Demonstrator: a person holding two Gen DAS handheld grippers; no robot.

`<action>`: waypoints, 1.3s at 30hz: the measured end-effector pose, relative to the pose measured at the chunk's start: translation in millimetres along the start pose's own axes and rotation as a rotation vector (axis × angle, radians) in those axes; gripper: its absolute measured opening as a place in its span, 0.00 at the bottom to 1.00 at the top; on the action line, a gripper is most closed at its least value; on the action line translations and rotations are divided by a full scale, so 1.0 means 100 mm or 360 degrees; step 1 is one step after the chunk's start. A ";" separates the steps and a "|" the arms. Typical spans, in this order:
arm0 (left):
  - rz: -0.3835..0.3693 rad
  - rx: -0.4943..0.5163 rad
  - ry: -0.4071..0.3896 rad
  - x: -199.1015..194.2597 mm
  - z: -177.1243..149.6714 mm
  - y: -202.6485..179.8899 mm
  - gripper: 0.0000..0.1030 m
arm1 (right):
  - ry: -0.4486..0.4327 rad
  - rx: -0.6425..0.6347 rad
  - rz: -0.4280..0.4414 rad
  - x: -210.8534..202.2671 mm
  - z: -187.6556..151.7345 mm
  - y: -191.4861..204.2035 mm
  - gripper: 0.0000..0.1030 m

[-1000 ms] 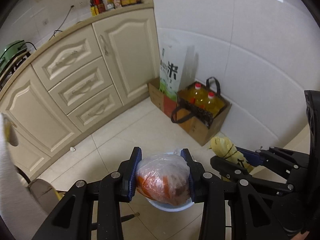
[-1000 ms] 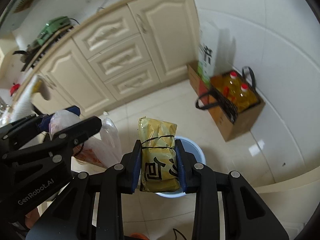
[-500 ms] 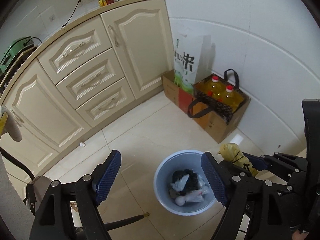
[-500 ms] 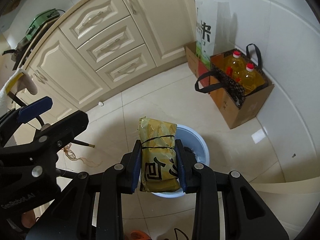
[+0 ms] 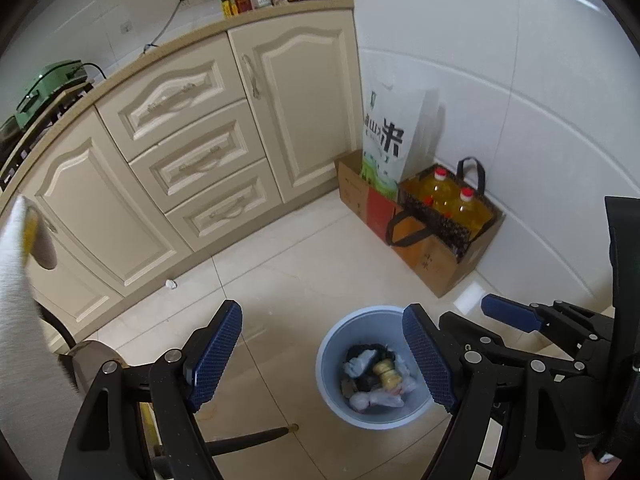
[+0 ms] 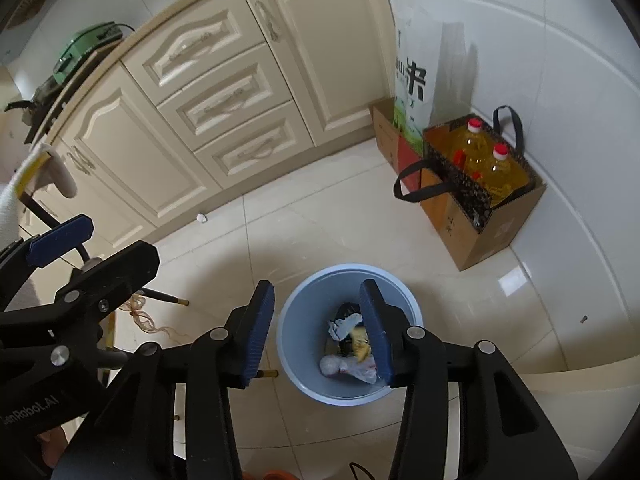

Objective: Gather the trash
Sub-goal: 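Return to the table and grasp the blue chocolate bar with the right gripper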

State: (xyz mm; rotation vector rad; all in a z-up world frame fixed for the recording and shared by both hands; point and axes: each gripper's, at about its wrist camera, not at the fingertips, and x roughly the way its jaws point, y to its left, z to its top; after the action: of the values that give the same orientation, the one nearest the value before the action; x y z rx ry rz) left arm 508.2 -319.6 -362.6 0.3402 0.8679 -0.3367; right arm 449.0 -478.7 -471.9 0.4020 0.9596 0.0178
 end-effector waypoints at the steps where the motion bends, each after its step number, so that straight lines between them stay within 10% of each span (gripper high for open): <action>1: 0.0002 -0.0010 -0.0024 -0.09 -0.01 0.02 0.77 | -0.0007 0.0001 0.0001 -0.05 0.01 0.02 0.47; 14: 0.0187 -0.0182 -0.0438 -1.98 -0.62 0.77 0.92 | -0.0327 -0.0195 0.0053 -1.43 0.01 0.95 0.78; 27: 0.0474 -0.0452 -0.0844 -4.10 -2.32 1.93 0.99 | -0.0720 -0.0678 0.0229 -2.68 -0.28 2.89 0.95; 39: 0.0570 -0.0763 -0.0750 -4.46 -3.02 2.92 0.99 | -0.0674 -0.0960 0.0319 -2.46 -0.31 4.19 0.98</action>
State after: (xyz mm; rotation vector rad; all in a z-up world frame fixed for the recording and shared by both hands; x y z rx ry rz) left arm 157.3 135.6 -149.0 -0.0378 0.3897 0.1284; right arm 349.3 -127.3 -149.2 -0.0618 0.4568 0.3817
